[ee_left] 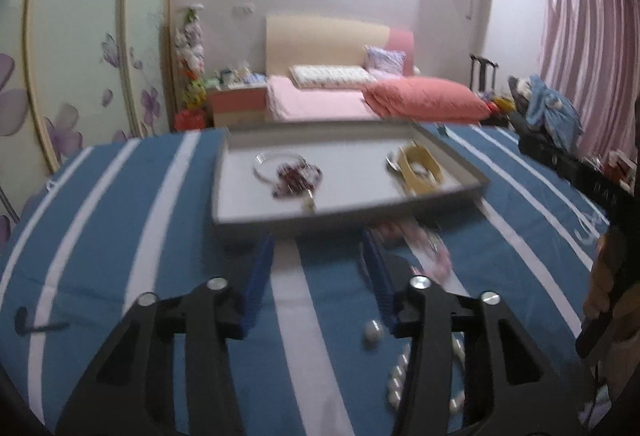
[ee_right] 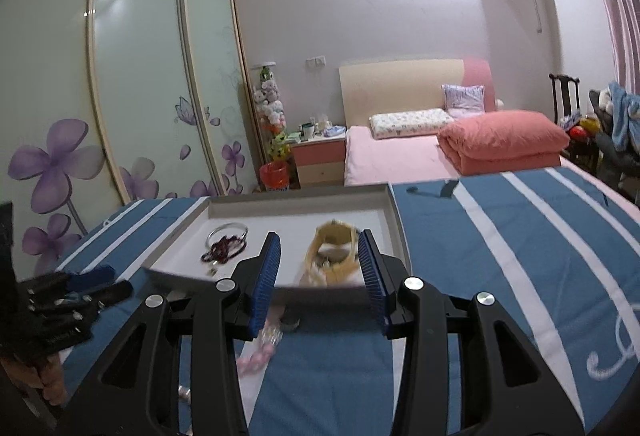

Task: Organize jewelry
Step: 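Move the left gripper to another loose white pearl and grasp it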

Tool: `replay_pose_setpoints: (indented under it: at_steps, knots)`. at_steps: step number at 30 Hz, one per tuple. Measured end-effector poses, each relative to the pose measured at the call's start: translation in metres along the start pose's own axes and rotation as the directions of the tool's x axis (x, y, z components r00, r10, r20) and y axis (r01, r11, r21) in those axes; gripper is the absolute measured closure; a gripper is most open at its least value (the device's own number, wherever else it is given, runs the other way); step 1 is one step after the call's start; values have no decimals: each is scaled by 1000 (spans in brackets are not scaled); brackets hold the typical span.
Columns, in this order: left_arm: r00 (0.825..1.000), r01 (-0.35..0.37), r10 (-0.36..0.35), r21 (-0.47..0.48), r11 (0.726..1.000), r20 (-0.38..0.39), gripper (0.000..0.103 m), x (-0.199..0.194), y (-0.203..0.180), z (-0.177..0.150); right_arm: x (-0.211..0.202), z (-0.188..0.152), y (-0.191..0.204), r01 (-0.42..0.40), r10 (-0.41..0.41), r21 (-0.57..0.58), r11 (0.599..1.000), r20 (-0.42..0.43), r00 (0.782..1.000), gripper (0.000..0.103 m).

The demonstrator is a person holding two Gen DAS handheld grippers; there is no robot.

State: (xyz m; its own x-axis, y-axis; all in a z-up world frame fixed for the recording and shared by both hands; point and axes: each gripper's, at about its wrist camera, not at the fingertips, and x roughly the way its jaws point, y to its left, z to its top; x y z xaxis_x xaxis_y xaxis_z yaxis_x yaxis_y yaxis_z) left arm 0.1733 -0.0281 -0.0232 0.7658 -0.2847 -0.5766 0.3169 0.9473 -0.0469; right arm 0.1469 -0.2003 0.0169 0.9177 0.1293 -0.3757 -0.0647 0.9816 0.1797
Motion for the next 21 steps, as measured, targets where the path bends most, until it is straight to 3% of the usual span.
replay_pose_setpoints:
  at_steps: [10, 17, 21]
  knots:
    - [991, 53, -46, 56, 997, -127, 71, 14, -31, -26, -23, -21, -4, -1, 2, 30, 1000, -21, 1000, 61]
    - [976, 34, -16, 80, 996, -217, 72, 30, -38, -32, -30, -27, -10, 4, -3, 48, 999, -25, 1000, 61]
    - [961, 17, 9, 93, 996, -276, 82, 42, -41, -35, -32, -29, -8, -3, 4, 47, 999, -23, 1000, 61]
